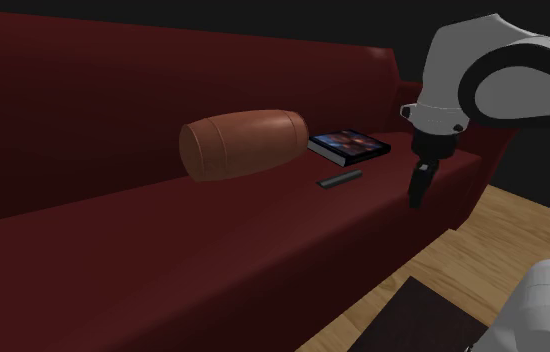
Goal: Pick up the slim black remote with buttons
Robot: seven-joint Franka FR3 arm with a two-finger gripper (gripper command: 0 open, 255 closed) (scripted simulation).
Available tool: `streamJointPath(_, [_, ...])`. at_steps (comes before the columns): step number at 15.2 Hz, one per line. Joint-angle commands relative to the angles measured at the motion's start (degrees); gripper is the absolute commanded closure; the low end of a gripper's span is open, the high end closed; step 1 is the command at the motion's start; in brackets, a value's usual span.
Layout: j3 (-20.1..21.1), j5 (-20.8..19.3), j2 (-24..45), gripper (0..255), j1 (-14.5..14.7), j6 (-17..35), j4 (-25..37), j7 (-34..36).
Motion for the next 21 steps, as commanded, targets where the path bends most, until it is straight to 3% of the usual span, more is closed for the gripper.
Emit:
streamJointPath(1, [0.0,0.0,0.0,0,0.0,0.0,0.0,0.0])
streamJointPath(6, [-9.51,-4.81,6.29,0,3.12,5.62,2.59,-18.92])
streamJointPath(11, [-17.94,-6.33,15.6,0,7.09,10.81,8.28,-37.67])
streamJointPath(16, [-25.05,-3.94,26.93,0,11.63,14.53,16.45,-56.79])
streamJointPath(21, [-29.94,2.21,39.64,0,15.12,15.85,26.57,-76.38])
